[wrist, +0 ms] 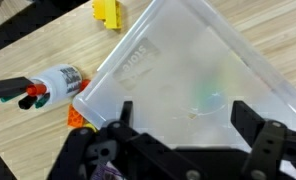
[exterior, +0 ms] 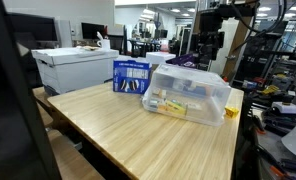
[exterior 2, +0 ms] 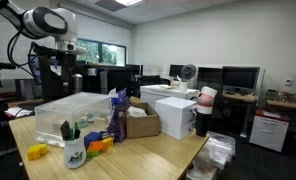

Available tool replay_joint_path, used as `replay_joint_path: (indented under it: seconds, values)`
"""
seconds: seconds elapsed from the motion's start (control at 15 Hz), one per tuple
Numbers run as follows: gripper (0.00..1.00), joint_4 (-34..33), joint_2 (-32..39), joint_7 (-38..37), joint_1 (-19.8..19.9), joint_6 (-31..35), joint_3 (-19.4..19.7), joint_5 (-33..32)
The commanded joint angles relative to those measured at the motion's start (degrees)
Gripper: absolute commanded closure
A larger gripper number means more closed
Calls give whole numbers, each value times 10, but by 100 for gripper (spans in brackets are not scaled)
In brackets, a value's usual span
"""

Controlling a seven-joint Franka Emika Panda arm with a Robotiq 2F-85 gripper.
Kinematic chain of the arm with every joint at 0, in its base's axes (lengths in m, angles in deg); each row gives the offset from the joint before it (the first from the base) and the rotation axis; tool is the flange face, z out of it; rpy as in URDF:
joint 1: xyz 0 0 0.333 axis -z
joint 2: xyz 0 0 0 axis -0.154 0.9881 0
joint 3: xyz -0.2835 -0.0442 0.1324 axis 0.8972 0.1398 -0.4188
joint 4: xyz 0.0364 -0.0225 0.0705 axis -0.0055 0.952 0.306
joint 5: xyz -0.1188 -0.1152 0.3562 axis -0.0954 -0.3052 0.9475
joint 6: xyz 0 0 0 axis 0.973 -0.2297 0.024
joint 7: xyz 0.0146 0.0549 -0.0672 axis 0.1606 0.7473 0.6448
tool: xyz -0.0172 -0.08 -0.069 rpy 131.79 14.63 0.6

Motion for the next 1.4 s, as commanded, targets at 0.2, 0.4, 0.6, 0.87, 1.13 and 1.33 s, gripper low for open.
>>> replay_joint_path:
  seconds: [0.2, 0.4, 0.6, 0.87, 1.13, 1.33]
  values:
    - [0, -65, 25, 19, -35, -50, -44, -37]
    - [0, -104, 52, 23, -52, -74, -65, -59]
    - [0, -152, 96, 19, -68, -108, -86, -89]
    - [0, -229, 175, 22, -94, -174, -102, -132]
    - [0, -301, 251, 33, -123, -221, -98, -169]
    - [0, -348, 302, 41, -146, -245, -89, -195]
